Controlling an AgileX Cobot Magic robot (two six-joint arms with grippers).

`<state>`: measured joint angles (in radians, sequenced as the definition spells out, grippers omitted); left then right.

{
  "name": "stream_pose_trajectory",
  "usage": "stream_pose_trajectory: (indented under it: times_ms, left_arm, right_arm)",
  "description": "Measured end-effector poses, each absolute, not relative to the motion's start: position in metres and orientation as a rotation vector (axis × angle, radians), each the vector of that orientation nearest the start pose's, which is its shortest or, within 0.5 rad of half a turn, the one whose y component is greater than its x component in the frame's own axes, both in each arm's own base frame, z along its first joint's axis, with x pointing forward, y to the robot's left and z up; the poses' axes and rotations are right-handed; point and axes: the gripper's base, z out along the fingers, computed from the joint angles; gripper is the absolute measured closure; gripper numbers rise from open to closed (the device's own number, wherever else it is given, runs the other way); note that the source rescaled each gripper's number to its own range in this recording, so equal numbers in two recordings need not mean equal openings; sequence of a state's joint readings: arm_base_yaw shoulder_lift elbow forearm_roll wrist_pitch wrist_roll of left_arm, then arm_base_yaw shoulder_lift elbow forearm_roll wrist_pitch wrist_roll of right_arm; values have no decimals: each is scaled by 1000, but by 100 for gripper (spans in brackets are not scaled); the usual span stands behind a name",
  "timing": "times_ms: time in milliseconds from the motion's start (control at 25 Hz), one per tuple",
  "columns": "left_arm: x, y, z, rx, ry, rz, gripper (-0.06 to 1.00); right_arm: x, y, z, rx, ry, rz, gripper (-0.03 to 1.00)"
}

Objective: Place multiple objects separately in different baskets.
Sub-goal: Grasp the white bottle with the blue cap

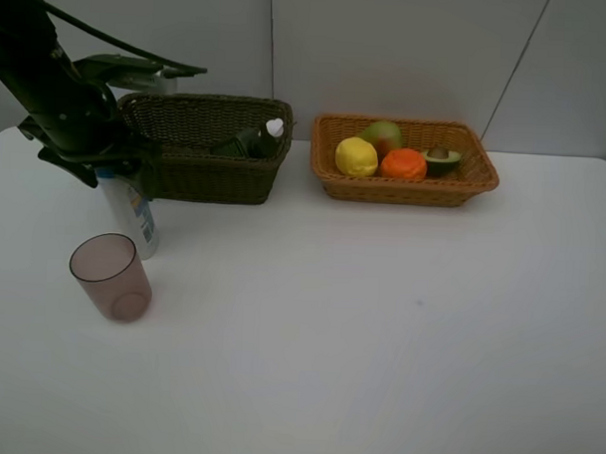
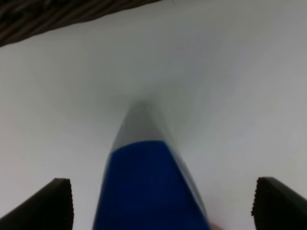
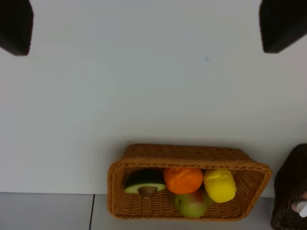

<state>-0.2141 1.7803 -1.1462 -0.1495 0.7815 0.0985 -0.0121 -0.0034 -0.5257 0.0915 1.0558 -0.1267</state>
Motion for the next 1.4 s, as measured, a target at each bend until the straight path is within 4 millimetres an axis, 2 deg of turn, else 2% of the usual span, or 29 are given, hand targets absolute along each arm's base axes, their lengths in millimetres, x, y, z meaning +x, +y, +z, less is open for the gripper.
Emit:
stream_pose_trajectory:
  times_ms: [200, 680, 800, 920, 960, 1400]
  left_arm:
    - [340, -84, 180, 318, 2903, -188, -6]
    - [342, -85, 179, 298, 2894, -210, -4]
    - [342, -86, 179, 289, 2894, -220, 12]
    - [343, -86, 179, 279, 2888, -230, 46]
    - [343, -87, 180, 270, 2889, -240, 49]
    - [343, -88, 180, 266, 2890, -247, 48]
  right_arm:
    - [-8, 7, 285, -120, 2003, 20, -3]
    - [-8, 7, 285, -120, 2003, 20, -3]
    - [-8, 7, 285, -120, 2003, 20, -3]
    - [-8, 7, 285, -120, 2003, 20, -3]
    - [-8, 7, 285, -120, 2003, 20, -3]
    - [-8, 7, 285, -120, 2003, 20, -3]
